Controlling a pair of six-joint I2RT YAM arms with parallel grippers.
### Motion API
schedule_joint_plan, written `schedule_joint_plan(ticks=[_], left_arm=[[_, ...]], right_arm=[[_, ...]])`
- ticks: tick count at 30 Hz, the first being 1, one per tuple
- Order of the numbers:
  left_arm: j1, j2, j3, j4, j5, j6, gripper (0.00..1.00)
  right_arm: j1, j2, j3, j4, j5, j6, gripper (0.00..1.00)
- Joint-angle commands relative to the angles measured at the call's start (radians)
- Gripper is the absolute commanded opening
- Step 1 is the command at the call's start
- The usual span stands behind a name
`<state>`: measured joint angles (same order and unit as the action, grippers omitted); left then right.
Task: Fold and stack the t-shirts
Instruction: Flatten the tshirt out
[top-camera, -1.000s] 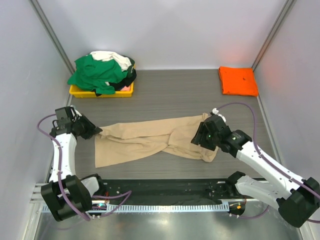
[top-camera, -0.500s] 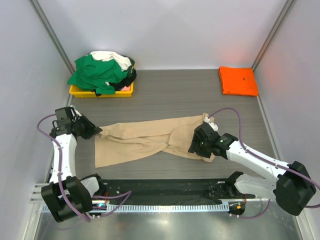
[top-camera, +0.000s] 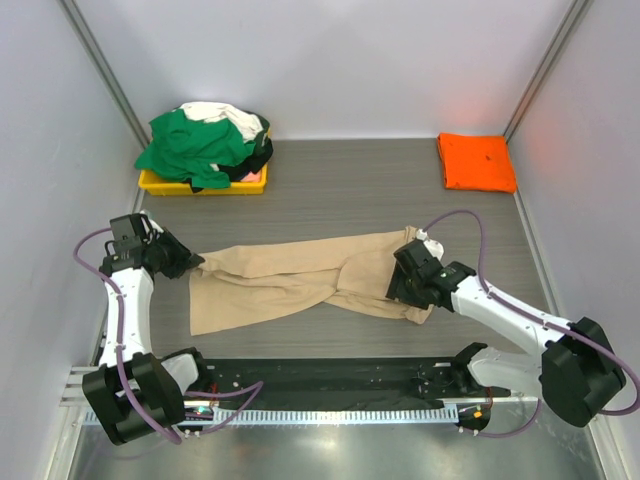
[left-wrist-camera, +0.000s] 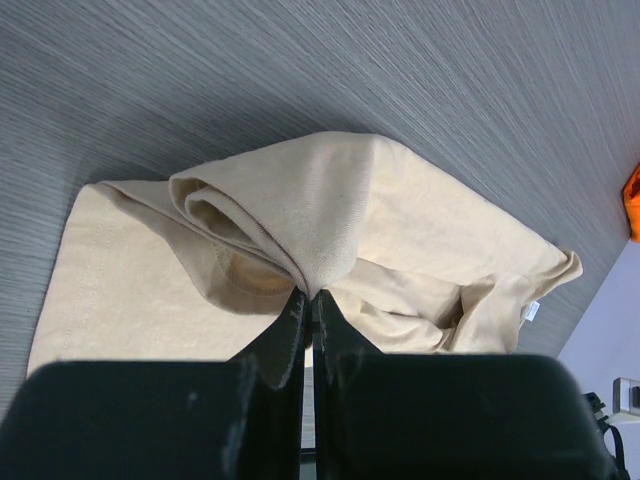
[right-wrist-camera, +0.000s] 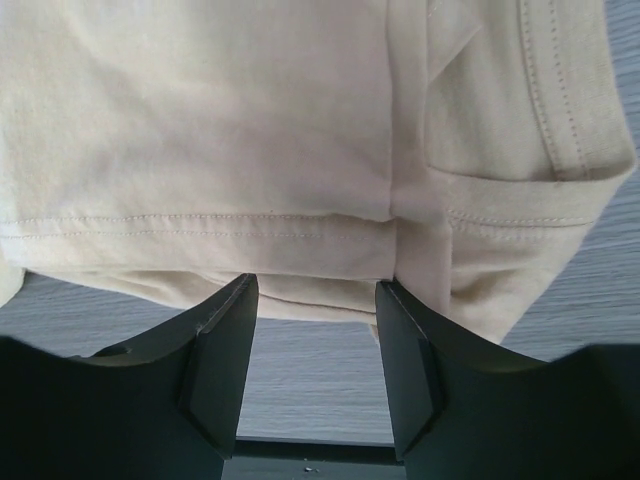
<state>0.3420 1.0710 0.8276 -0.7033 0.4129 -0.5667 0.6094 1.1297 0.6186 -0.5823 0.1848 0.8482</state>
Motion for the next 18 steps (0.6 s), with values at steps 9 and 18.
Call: schedule_joint_plan(ticks=[9, 18], left_arm=[[-0.005, -0.023, -0.001, 0.028, 0.018, 0.014, 0.0], [-0.003, -0.02, 0.001, 0.03, 0.021, 0.016, 0.0]], right_arm=[[-0.045, 0.036, 0.021, 0.073, -0.005, -0.049, 0.46], [-0.046, 0.059, 0.02, 0.104, -0.022, -0.047, 0.14]])
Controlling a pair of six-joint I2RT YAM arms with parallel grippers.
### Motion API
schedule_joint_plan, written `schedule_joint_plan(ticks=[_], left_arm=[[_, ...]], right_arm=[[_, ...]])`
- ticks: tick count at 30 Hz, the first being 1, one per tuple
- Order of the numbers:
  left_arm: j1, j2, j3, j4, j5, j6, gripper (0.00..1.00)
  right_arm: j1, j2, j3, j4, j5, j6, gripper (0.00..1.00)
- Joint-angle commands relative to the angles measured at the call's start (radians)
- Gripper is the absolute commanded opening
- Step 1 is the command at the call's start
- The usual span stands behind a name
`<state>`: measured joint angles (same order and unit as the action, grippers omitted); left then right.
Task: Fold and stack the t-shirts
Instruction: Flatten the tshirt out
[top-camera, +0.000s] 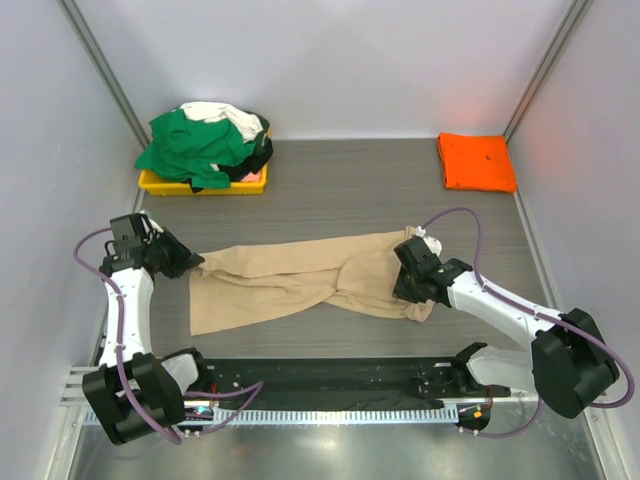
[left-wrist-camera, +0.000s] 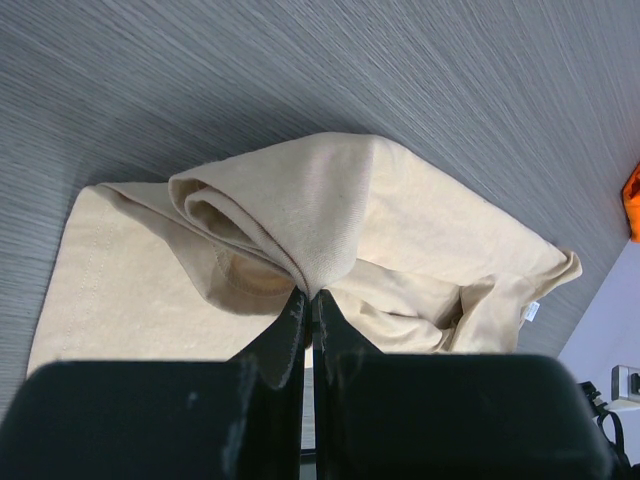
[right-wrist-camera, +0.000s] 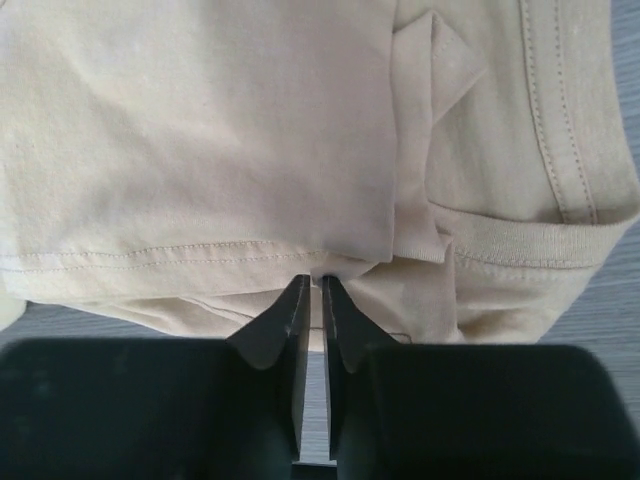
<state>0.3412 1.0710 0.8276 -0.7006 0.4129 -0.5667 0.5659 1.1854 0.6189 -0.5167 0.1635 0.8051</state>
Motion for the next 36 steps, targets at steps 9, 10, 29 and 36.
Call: schedule_joint_plan(ticks=[9, 10, 29, 36], left_arm=[[-0.004, -0.023, -0.001, 0.027, 0.02, 0.016, 0.0], [-0.004, -0.023, -0.001, 0.027, 0.02, 0.016, 0.0], [-0.004, -0.025, -0.001, 0.027, 0.015, 0.014, 0.0], [-0.004, -0.026, -0.001, 0.027, 0.014, 0.014, 0.0]], right_arm=[[-0.001, -0.056, -0.028, 0.037, -0.002, -0.003, 0.01], [-0.001, -0.081, -0.025, 0.021, 0.007, 0.0, 0.01], [-0.001, -0.146, 0.096, -0.106, 0.067, -0.047, 0.54], [-0.001, -0.087, 0.053, -0.068, 0.028, -0.049, 0.75]])
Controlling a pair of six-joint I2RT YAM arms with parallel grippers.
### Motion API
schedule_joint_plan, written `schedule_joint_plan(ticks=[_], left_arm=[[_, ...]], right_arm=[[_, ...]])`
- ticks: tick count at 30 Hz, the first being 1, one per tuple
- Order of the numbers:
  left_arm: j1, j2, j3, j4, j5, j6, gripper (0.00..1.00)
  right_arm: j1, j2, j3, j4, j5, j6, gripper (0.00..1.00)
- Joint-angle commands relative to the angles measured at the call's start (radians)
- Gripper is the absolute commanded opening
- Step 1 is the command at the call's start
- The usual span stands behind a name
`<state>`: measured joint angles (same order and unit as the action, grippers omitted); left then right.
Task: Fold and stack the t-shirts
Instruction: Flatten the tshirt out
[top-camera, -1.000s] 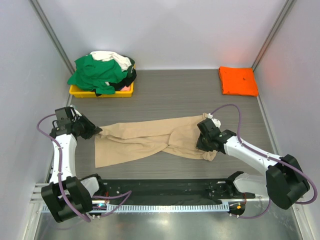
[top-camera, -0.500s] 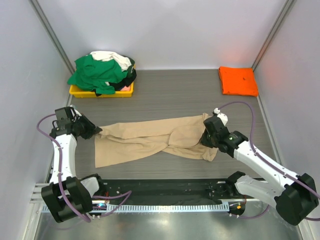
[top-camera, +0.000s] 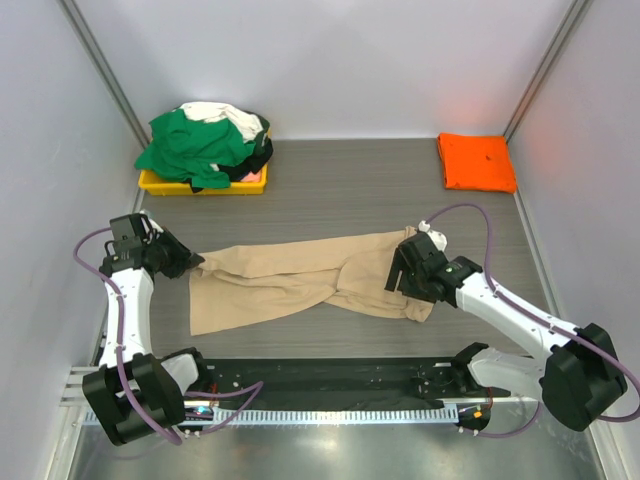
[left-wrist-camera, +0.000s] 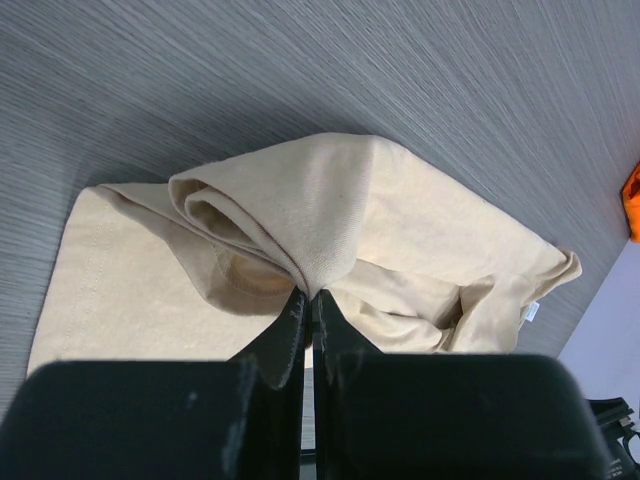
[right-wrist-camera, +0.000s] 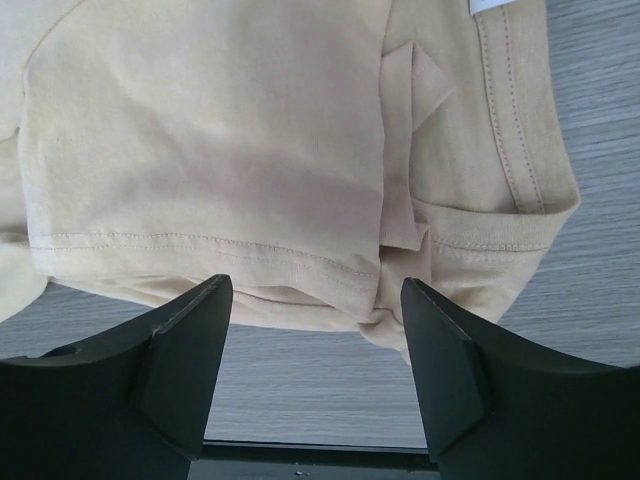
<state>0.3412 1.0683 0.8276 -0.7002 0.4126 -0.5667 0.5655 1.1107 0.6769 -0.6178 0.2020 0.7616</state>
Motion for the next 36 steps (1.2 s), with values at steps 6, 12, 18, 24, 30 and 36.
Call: schedule_joint_plan(ticks=[6, 12, 18, 24, 30, 36], left_arm=[[-0.002, -0.024, -0.001, 0.03, 0.018, 0.014, 0.0], [-0.004, -0.025, 0.001, 0.03, 0.02, 0.014, 0.0], [-0.004, -0.027, -0.002, 0.03, 0.022, 0.014, 0.0], [-0.002, -0.027, -0.002, 0.03, 0.022, 0.014, 0.0], [-0.004, -0.028, -0.002, 0.03, 0.022, 0.014, 0.0], [-0.004, -0.031, -0.001, 0.03, 0.018, 0.014, 0.0]], right_arm=[[-0.001, -0.028, -0.036, 0.055, -0.023, 0.004, 0.73], [-0.001, -0.002, -0.063, 0.107, -0.024, 0.004, 0.7], [-0.001, 0.04, -0.089, 0.179, -0.041, -0.004, 0.66], [-0.001, 0.054, -0.094, 0.208, -0.05, -0.001, 0.61], [0.001, 0.002, -0.094, 0.208, -0.061, 0.007, 0.29], [0.001, -0.043, -0.108, 0.205, -0.084, 0.005, 0.01]])
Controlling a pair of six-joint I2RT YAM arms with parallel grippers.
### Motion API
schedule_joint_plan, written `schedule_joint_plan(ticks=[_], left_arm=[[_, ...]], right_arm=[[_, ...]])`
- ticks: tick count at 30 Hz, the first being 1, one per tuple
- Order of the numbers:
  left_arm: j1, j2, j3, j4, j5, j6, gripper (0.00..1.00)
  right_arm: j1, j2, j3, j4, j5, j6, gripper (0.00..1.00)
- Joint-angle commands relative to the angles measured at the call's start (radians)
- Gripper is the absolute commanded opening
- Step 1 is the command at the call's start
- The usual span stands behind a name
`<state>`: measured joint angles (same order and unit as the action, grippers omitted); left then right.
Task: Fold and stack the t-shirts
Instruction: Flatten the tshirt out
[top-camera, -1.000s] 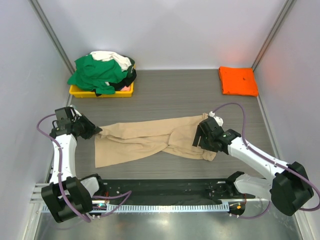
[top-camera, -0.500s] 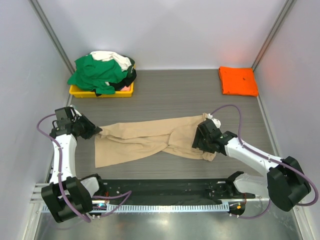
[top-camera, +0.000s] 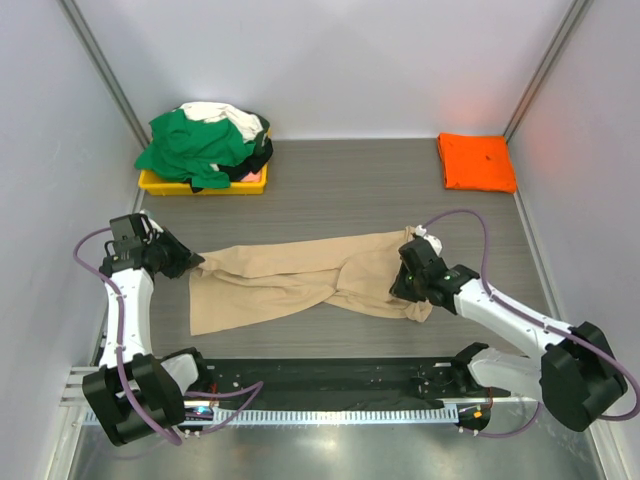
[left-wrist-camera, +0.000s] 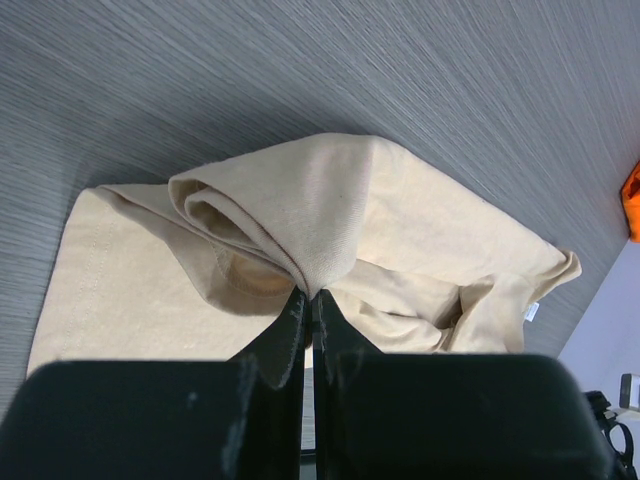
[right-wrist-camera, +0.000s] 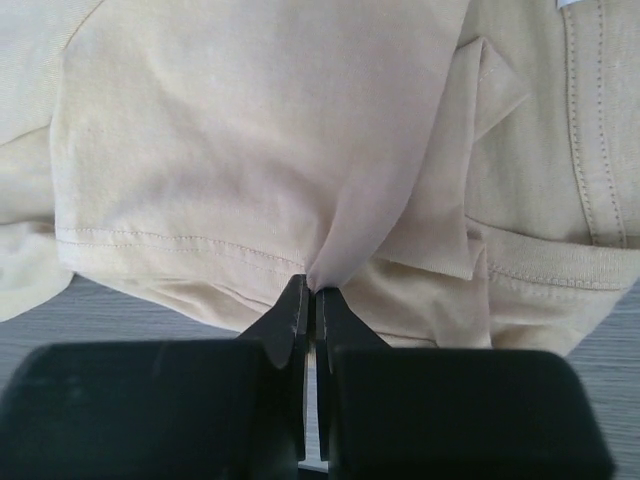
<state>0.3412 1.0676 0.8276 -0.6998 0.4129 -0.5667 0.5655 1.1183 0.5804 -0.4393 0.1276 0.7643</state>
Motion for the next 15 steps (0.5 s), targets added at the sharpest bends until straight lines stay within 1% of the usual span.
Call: schedule_joint_plan(ticks=[1, 4, 8, 11, 13, 14, 15], left_arm=[[-0.004, -0.031, -0.001, 0.029, 0.015, 0.014, 0.0], [-0.004, -0.043, 0.001, 0.026, 0.004, 0.013, 0.0], [-0.004, -0.078, 0.019, 0.003, -0.002, -0.002, 0.0], [-0.002, -0.11, 0.048, -0.032, 0.003, -0.018, 0.0], [-0.004, -0.129, 0.054, -0.041, 0.01, -0.024, 0.01], [-0.002, -0.13, 0.059, -0.056, -0.003, -0.024, 0.08], [-0.004, -0.132, 0.061, -0.069, -0.017, -0.021, 0.18]], right_arm=[[0.001, -0.064, -0.008, 0.013, -0.008, 0.004, 0.01], [-0.001, -0.141, 0.036, -0.056, 0.013, 0.004, 0.01], [0.001, -0.23, 0.169, -0.179, 0.044, -0.011, 0.01], [0.001, -0.267, 0.333, -0.269, 0.061, -0.031, 0.01], [0.001, -0.272, 0.386, -0.326, 0.073, -0.049, 0.01], [0.001, -0.281, 0.418, -0.338, 0.081, -0.051, 0.01], [0.001, -0.284, 0.426, -0.354, 0.086, -0.056, 0.01]])
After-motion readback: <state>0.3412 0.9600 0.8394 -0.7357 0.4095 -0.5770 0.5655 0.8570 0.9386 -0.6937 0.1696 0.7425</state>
